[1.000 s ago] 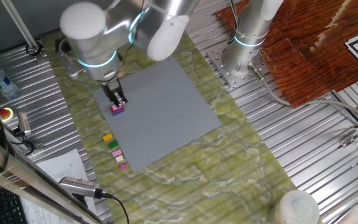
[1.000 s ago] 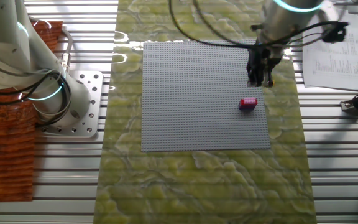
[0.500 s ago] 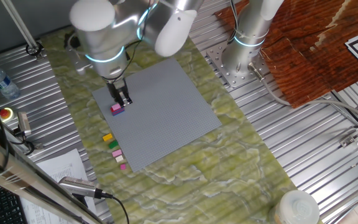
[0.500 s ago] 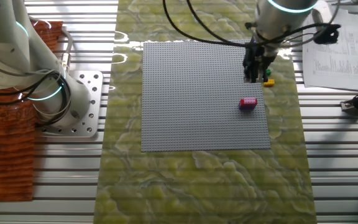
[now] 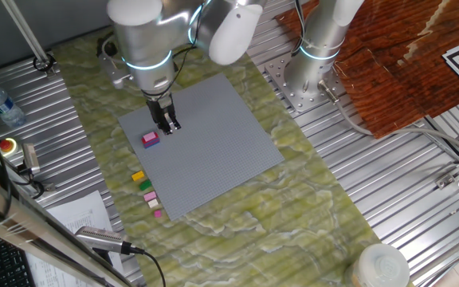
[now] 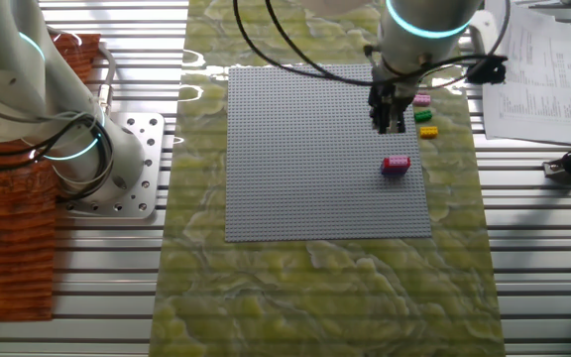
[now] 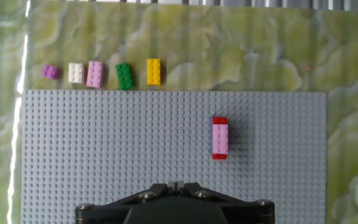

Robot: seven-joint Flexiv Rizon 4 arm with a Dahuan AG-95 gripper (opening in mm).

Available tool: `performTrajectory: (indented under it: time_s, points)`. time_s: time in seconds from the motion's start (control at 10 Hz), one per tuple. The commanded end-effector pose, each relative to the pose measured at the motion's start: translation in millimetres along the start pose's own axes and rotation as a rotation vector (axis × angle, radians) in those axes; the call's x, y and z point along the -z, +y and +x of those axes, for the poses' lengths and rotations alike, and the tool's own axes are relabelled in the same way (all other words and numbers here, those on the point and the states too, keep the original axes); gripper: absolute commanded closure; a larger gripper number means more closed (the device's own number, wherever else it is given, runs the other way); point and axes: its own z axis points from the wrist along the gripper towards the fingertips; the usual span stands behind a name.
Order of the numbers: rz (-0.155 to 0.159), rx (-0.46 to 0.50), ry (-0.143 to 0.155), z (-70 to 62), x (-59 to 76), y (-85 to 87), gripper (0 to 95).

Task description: Stack small Lego blocks one on top of the other

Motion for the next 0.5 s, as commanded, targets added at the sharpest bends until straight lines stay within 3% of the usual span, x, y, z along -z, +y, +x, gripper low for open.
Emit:
performTrajectory:
  time_s: [0.1, 0.5]
  points:
    - [0.027, 0.003, 0.007, 0.2, -0.6, 1.0, 95.0]
    - [0.027, -0.01, 0.005, 0.5, -2.4, 1.7, 95.0]
